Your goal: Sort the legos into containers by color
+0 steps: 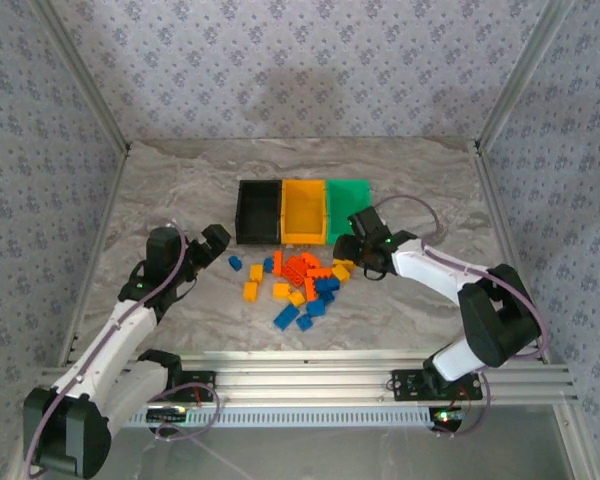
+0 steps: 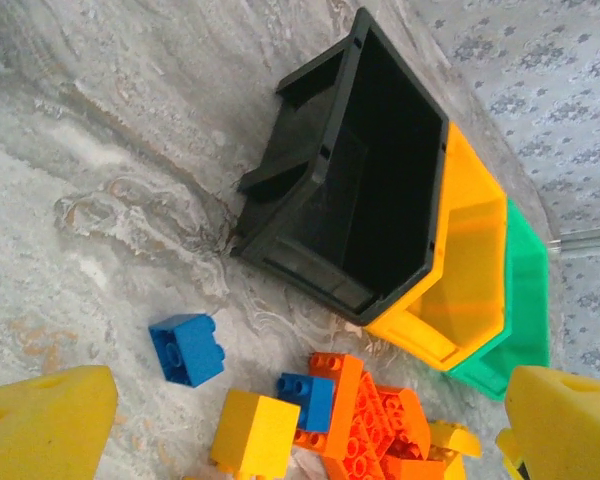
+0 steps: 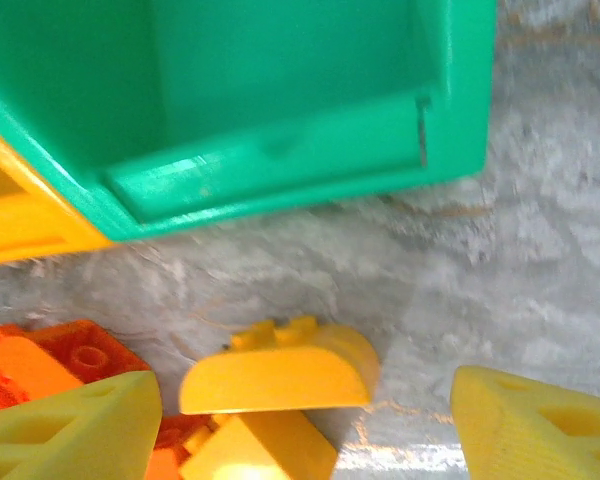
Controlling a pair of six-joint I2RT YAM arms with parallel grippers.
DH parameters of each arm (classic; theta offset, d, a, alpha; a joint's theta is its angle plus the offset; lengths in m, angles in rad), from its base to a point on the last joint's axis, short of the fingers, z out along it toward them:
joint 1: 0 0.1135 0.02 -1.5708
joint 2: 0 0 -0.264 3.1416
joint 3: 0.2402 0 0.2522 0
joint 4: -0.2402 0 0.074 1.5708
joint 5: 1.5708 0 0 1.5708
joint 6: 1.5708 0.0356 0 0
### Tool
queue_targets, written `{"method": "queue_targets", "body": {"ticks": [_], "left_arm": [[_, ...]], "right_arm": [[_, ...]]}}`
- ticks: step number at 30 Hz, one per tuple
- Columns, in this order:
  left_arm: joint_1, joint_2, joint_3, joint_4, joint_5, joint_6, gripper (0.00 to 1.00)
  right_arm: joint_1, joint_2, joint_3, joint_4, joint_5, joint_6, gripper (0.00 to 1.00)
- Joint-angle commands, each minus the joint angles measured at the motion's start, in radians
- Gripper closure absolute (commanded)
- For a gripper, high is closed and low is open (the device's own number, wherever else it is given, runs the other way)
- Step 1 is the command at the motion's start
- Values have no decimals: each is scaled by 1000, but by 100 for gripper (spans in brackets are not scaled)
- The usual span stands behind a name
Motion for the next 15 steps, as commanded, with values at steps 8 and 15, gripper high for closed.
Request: {"method": "queue_targets", "body": {"ticks": [8,15], "left_arm": [[-7,-31,-37,21,36,-14,0],[-7,-34,-47,24,35,-18,0]], "right_arm": [[70,107,47,12,111,144,17],[98,138,58,3,96,144,18]]}}
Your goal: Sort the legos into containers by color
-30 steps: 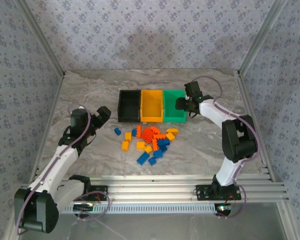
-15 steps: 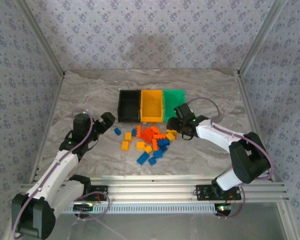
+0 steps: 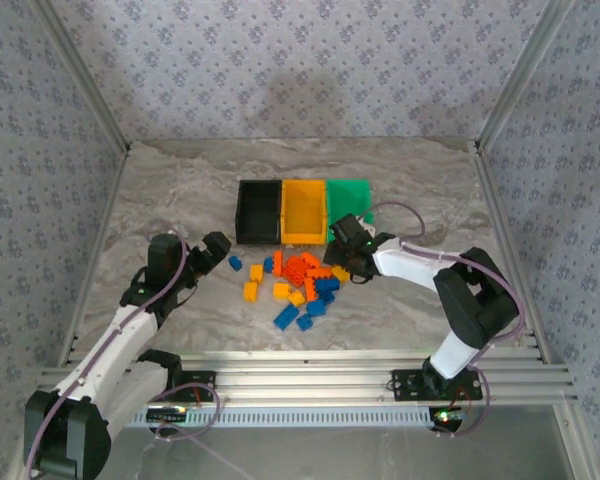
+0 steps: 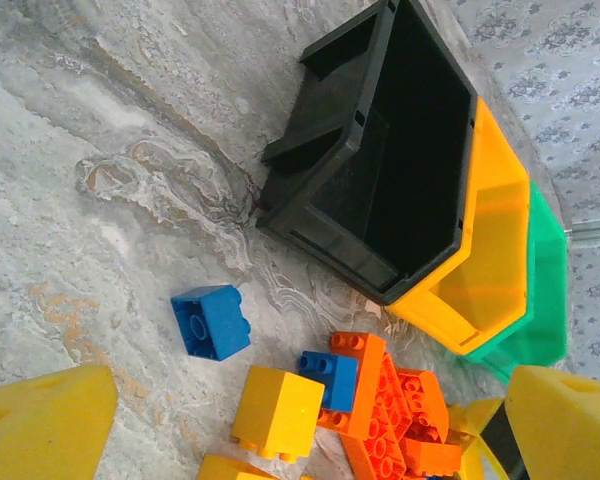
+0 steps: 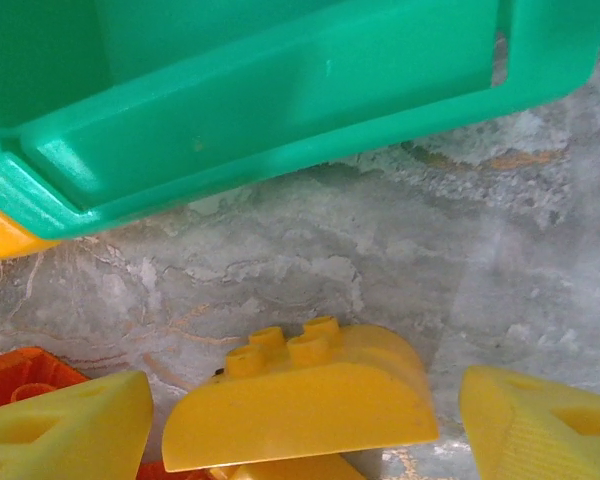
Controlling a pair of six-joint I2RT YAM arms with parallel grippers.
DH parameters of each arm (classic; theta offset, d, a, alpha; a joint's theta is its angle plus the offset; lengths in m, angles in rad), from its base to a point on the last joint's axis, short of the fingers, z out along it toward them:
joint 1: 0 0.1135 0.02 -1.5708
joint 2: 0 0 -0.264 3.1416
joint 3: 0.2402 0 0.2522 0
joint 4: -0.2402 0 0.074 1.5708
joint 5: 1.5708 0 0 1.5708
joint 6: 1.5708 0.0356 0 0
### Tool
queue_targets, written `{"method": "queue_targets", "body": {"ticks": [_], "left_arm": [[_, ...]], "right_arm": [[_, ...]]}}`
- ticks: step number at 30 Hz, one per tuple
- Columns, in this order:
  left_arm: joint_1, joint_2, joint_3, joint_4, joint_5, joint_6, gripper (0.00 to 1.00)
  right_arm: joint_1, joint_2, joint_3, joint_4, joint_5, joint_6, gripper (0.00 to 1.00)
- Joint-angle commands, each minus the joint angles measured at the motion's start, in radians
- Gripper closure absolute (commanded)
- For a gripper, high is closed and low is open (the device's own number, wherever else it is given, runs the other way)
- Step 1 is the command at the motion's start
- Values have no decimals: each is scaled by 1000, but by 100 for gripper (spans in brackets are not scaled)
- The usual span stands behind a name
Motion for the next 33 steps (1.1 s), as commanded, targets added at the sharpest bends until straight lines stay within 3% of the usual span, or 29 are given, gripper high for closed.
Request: {"method": "queue_targets", "body": {"ticks": [1,12,16,24,27,33], "left_arm": [[-7,-16,6,10,20,-2,0],[-7,-14,-3,26,11,-13,0],[-7,-12,0,26,15,-13,0],[-7,-7,2,9,6,-4,0],[-7,0,0,2,3,-6,0],[-7,8,6,-19,-15,-9,0]], "right_arm": [[17,-5,11,-29,20,27,19],[18,-143,-143,-164,34,64,28],[6,-238,-198,-157,41,43,27],[-6,-183,-163,-117,-29,-11,28],[-5,-157,-166,-123,-43,-15,33],[-5,-172,-190,-109,-61,-17,55]]}}
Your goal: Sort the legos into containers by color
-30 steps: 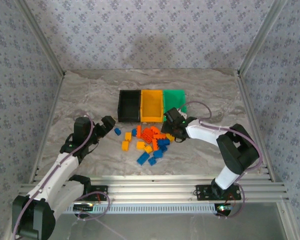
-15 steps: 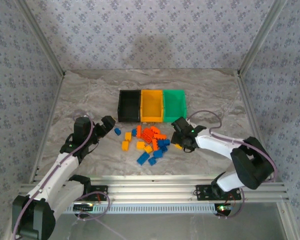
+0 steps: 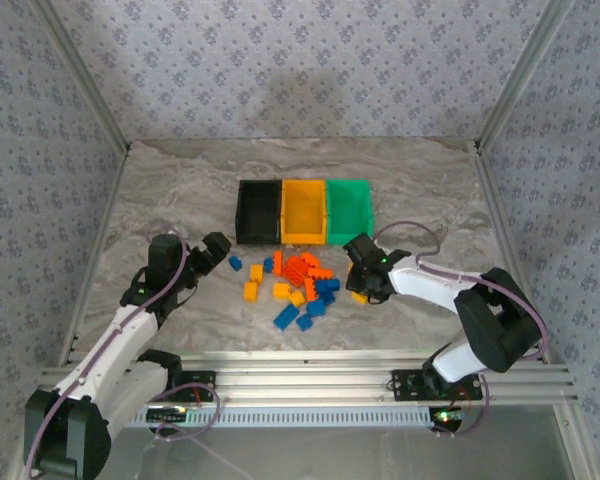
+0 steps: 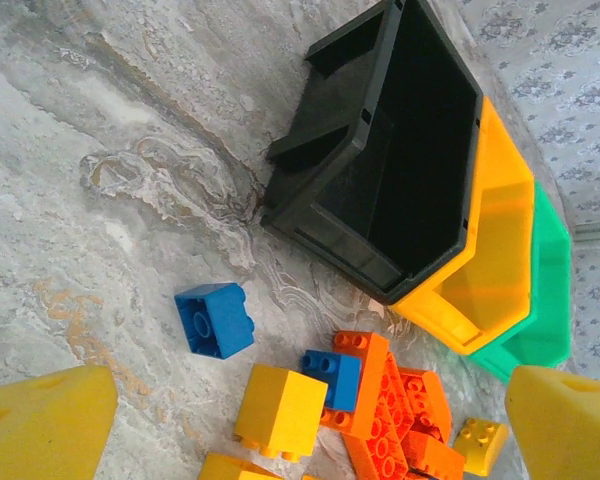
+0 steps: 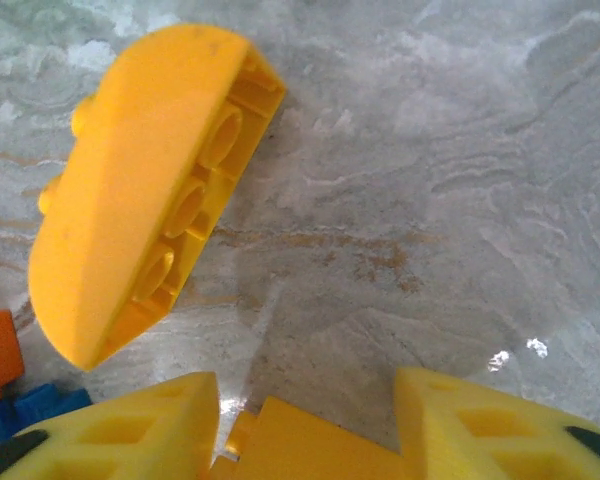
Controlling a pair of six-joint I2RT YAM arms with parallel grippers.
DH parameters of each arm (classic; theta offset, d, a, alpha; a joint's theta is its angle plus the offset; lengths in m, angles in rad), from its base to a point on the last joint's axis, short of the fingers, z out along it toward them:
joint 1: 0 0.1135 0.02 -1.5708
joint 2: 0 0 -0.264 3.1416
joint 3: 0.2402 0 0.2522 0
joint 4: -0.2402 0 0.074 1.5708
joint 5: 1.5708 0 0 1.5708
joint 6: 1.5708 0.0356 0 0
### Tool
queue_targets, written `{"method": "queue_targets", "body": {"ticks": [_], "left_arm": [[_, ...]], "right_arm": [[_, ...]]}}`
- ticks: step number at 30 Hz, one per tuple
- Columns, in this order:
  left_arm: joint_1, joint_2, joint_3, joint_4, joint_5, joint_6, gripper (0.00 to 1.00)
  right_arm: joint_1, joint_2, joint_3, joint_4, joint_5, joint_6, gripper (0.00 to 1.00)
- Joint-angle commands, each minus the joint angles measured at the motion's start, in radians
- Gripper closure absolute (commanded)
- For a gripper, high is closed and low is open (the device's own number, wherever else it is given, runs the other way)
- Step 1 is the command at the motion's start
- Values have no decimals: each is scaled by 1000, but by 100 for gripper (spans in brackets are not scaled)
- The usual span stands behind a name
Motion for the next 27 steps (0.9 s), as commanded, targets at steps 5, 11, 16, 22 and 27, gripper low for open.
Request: {"method": "queue_targets", "body": {"ticks": [5,11,16,22,27], "left_arm": [[-7,1,18,-42,-26,-3,1],[-7,-13,15,-67,-41,-8,0],[-7,-34,12,-72,-41,1,0],[-8,-64,8,-101,-63,6,0],[-9,-67,13,-156,-74,25,0]], "right_arm": [[-1,-70,16,-26,-37,-25,67],[-33,-154,92,-86,-74,-72,71],[-111,-124,253,-105,-82,-140,70],[-187,55,457,-76,-28,-191,69],[-219,243,633,-63,-15,-202,68]]}}
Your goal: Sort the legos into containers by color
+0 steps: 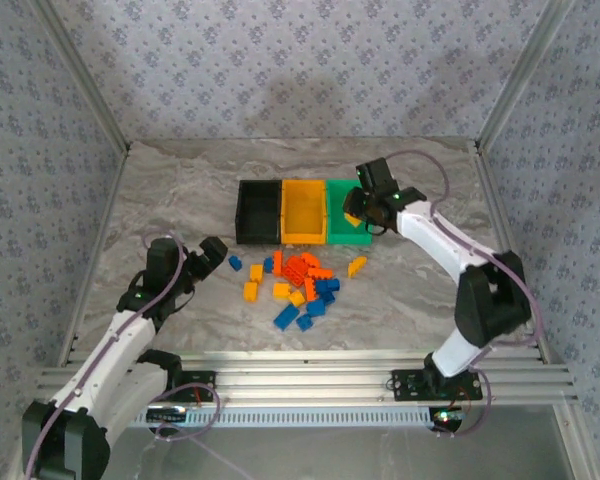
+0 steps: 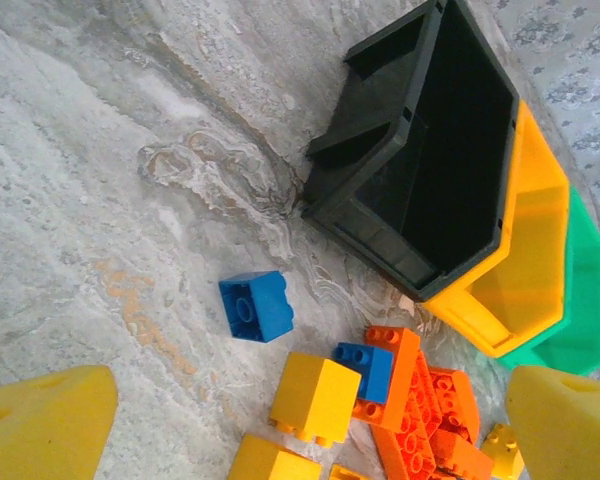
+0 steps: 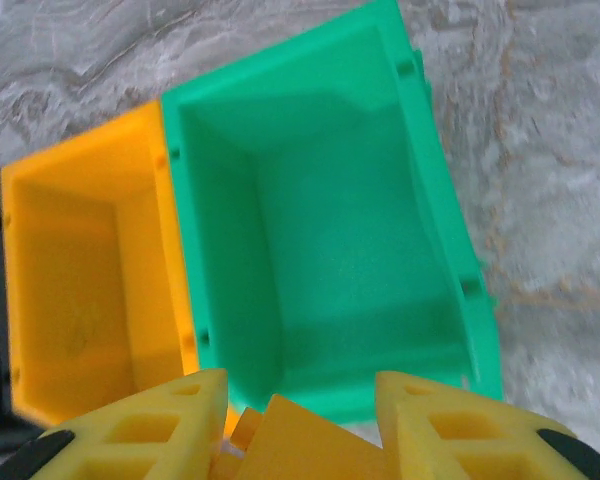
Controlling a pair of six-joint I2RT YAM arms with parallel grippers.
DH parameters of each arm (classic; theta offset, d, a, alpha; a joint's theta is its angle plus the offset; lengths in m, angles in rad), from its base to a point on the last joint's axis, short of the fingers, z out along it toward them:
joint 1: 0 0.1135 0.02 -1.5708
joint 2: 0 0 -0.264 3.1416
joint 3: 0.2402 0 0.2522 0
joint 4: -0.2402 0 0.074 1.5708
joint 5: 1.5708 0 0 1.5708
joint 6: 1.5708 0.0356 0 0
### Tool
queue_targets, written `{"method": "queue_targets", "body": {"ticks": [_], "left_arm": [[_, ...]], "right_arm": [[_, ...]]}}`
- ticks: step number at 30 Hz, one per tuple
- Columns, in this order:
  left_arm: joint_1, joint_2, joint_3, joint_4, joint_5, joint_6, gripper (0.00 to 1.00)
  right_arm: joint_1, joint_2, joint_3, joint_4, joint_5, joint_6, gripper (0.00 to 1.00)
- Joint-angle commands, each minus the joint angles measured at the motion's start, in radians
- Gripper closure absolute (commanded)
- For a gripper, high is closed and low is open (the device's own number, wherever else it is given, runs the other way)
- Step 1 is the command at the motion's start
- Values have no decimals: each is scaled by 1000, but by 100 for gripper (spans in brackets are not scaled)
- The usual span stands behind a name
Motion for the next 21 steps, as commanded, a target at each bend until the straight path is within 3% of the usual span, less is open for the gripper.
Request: {"method": "queue_targets", "body": {"ticks": [1,6,10,14,21], "left_arm": [[-5,-4,15,-64,-21,29,0],[-5,39,17,-69,-27,62,1],[-5,69,21,-48,-16,89,1],[-4,115,43,-41,-15,118,3],[-48,267,76,17,-51,166,10]], "right_arm": [[-19,105,85,-7,37,-32,68],[-24,256,226,-50,55,-50,65],[-21,317,297,-76,48,-49,46],[-19,288,295,-75,49,-42,30],[2,111,127,19,51,-44,29]]}}
